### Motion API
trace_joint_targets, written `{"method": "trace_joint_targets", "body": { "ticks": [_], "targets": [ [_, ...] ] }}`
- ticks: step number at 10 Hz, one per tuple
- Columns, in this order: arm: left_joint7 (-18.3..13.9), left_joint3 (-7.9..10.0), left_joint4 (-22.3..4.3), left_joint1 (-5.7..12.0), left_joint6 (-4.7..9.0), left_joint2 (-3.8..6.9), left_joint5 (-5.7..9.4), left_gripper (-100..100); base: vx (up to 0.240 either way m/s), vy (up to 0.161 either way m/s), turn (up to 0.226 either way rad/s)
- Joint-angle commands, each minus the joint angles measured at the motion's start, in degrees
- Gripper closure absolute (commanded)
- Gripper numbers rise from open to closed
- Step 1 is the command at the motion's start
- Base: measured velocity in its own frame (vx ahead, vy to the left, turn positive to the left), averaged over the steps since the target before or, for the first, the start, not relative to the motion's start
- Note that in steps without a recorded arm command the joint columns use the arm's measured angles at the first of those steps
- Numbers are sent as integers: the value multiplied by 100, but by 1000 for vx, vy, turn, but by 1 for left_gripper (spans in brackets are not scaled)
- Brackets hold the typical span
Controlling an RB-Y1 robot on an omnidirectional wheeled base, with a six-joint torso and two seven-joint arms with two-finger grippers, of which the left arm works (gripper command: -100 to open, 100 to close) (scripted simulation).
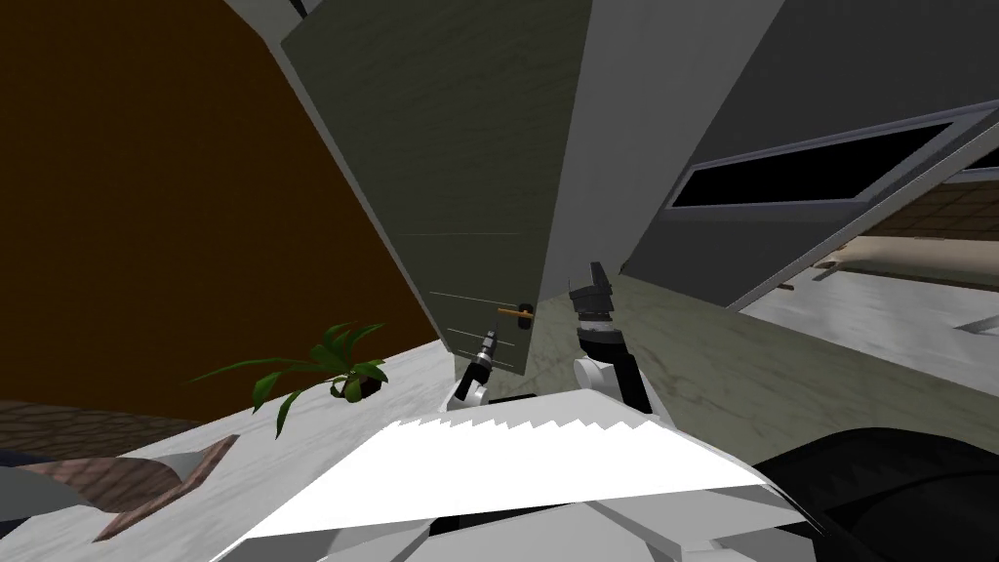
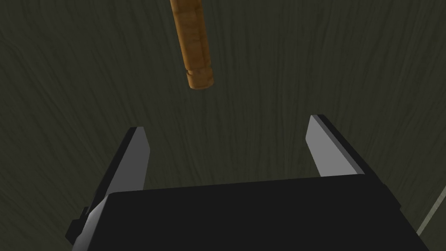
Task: Push the door open
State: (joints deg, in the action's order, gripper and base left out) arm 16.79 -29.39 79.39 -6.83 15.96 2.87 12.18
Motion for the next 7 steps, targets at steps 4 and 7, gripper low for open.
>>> {"method": "trace_joint_targets", "body": {
  "ticks": [4, 7],
  "targets": [
    [214, -590, 175, -274, 53, -100, 102, -100, -20, -19, 189],
    [332, -898, 289, -420, 59, -180, 155, -100, -19, -16, 150]
  ]
}}
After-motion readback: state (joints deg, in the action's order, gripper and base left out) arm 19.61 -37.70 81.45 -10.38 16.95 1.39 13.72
